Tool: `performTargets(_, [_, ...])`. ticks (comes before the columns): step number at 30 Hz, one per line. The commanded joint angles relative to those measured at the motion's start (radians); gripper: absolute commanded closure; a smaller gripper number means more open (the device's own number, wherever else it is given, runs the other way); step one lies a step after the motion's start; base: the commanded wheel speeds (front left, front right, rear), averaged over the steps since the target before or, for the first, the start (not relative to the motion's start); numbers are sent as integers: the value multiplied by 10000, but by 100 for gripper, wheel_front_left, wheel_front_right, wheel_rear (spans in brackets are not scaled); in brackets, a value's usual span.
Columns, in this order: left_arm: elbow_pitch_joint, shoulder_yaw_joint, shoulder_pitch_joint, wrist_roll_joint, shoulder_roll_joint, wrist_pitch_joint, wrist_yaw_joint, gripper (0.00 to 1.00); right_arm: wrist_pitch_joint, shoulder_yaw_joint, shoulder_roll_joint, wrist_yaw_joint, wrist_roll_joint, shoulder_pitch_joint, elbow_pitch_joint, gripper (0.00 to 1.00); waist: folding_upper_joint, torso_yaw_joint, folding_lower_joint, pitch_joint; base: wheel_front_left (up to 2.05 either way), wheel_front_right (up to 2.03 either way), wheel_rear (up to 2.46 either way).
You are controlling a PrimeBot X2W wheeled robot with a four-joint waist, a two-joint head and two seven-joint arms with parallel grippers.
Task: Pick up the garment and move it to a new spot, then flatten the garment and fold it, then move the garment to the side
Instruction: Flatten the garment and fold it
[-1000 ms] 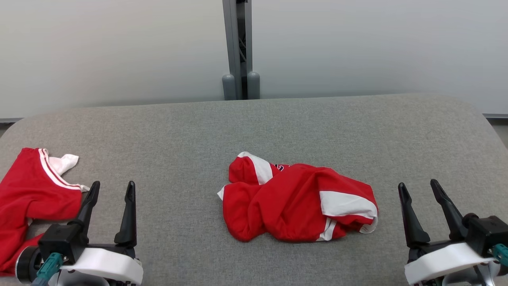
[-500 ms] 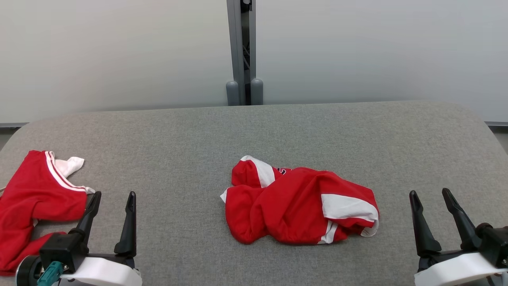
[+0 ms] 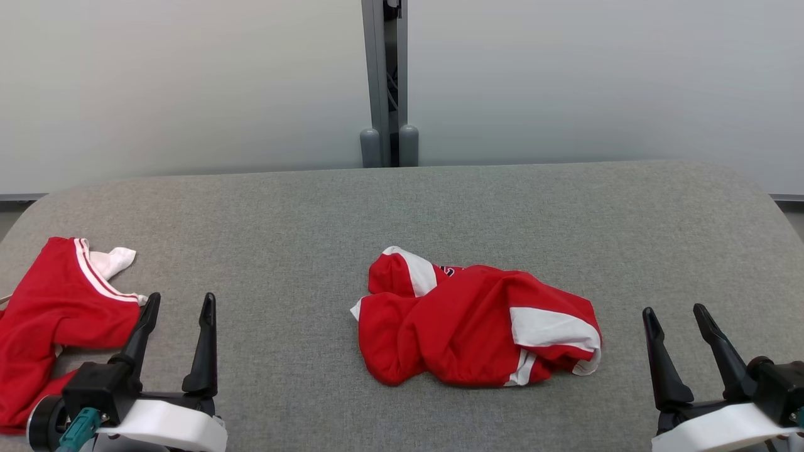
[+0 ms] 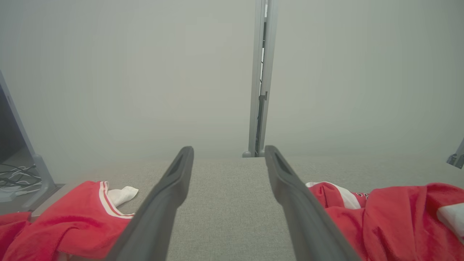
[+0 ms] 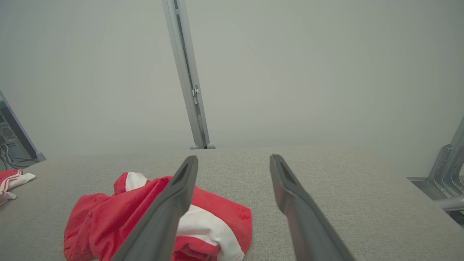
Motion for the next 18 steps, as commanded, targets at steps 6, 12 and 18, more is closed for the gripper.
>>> performTargets(6, [86, 74, -77, 117, -27, -56, -41, 0, -66, 4, -29, 23, 80, -98, 33, 0, 0, 1, 0, -20, 0, 0, 0])
performTargets(12, [159, 44, -78, 136, -78, -62, -41, 0, -67, 21, -29, 23, 119, -129, 75, 0, 0, 3, 0, -53, 0, 0, 0])
performTargets(18, [96, -256, -302, 280, -150, 99, -93, 0, -100, 28, -29, 23, 154, -125, 114, 0, 0, 18, 0, -31, 0, 0, 0])
